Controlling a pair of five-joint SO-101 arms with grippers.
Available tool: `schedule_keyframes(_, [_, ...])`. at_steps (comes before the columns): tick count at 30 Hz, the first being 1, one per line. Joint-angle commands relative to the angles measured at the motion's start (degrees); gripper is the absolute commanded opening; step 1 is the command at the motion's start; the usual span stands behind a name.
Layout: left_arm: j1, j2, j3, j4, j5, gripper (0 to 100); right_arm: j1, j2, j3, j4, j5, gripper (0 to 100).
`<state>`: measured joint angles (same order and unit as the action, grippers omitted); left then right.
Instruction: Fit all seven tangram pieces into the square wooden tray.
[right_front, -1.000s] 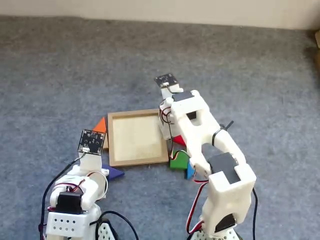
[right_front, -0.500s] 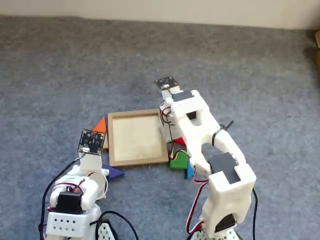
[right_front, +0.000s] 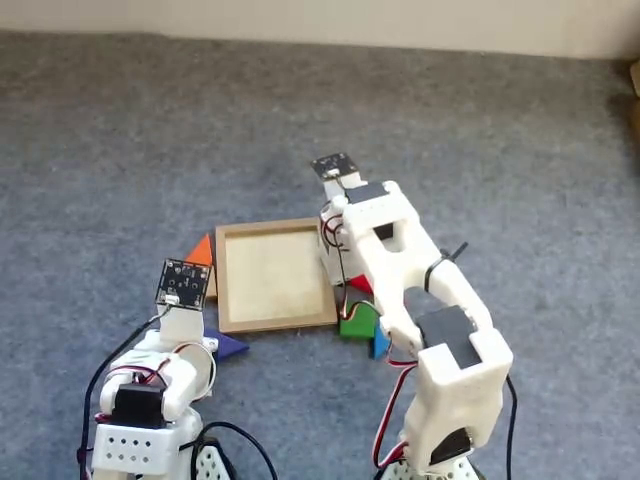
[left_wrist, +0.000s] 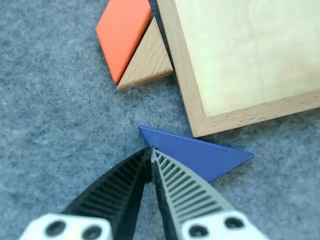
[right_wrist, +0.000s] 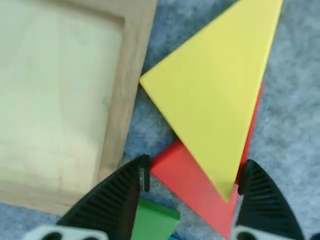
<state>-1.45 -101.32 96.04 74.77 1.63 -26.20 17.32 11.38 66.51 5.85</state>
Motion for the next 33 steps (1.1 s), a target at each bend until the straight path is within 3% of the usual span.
schedule_keyframes(1, [-0.66, -1.54, 1.19, 0.35, 0.53, 1, -0.4, -0.48, 0.48, -2.15, -0.09, 25.0])
schedule_keyframes(5, [-0.66, -1.54, 1.19, 0.35, 0.53, 1, -0.4, -0.48, 0.66, -1.8, 1.76, 24.5])
schedule_keyframes(11, [-0.66, -1.54, 1.19, 0.35, 0.53, 1, -0.31, -0.57, 0.66, -1.8, 2.64, 14.6])
schedule_keyframes(26, [-0.66, -1.54, 1.19, 0.35, 0.53, 1, 3.47, -2.07, 0.13, 5.23, 2.64, 13.8])
schedule_keyframes(33, [-0.66, -1.54, 1.19, 0.35, 0.53, 1, 6.2, -14.29, 2.77, 5.58, 2.73, 13.8])
